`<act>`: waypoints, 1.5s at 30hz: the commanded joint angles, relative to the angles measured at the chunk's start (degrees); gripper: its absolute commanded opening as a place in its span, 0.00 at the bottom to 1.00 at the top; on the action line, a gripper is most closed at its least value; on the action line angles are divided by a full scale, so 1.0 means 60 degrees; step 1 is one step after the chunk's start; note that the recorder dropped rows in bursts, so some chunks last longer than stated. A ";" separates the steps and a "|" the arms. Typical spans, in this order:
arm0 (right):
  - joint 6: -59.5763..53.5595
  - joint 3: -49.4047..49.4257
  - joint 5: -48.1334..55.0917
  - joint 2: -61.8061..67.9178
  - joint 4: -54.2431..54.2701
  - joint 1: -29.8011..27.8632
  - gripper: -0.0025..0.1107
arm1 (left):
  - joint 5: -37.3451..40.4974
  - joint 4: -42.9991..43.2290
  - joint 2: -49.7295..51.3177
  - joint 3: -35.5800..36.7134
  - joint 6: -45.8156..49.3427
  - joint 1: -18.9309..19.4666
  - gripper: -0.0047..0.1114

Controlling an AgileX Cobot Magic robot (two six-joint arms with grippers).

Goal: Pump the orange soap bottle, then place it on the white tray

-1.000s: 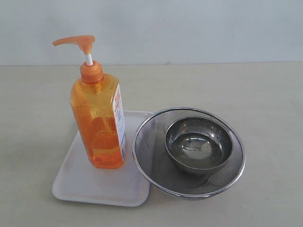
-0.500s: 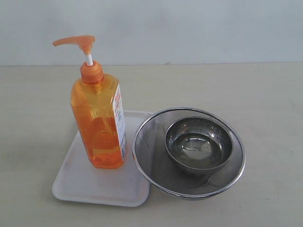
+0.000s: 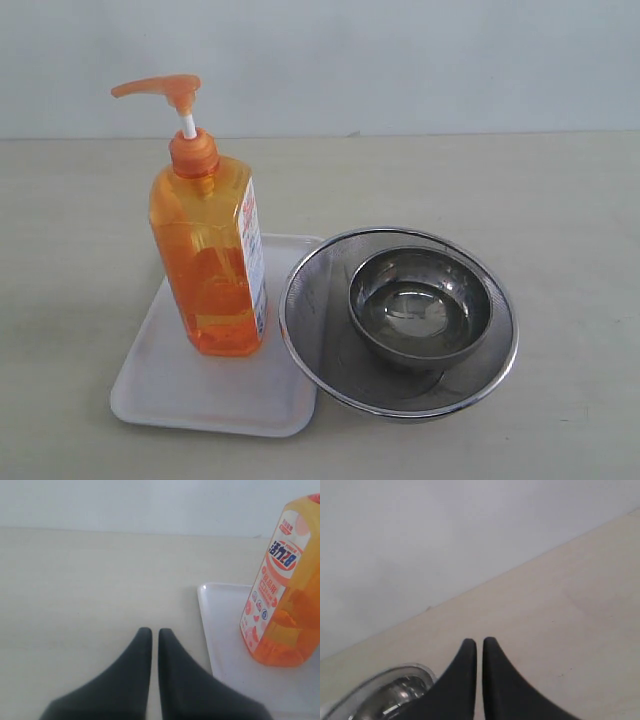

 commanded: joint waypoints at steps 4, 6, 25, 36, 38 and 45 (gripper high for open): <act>-0.6236 0.0056 0.1156 -0.0063 0.2384 -0.0066 0.02 | -0.0040 0.0019 -0.0028 0.0038 -0.0078 0.0021 0.08; -0.6757 0.0056 0.1452 -0.0063 0.2650 -0.0066 0.02 | -0.0040 0.0019 -0.0028 0.0038 -0.0078 0.0021 0.08; -0.6568 0.0056 0.1684 -0.0063 0.2650 -0.0066 0.02 | -0.0040 0.0019 -0.0028 0.0038 -0.0078 0.0021 0.08; -0.6568 0.0056 0.1684 -0.0063 0.2650 -0.0066 0.02 | -0.0040 0.0019 -0.0028 0.0038 -0.0061 0.0021 0.08; -0.6568 0.0056 0.1684 -0.0063 0.2650 -0.0066 0.02 | -0.0040 0.0019 -0.0028 0.0038 -0.0061 0.0021 0.08; -0.6568 0.0056 0.1684 -0.0063 0.2650 -0.0066 0.02 | -0.0040 0.0019 -0.0028 0.0038 -0.0061 0.0021 0.08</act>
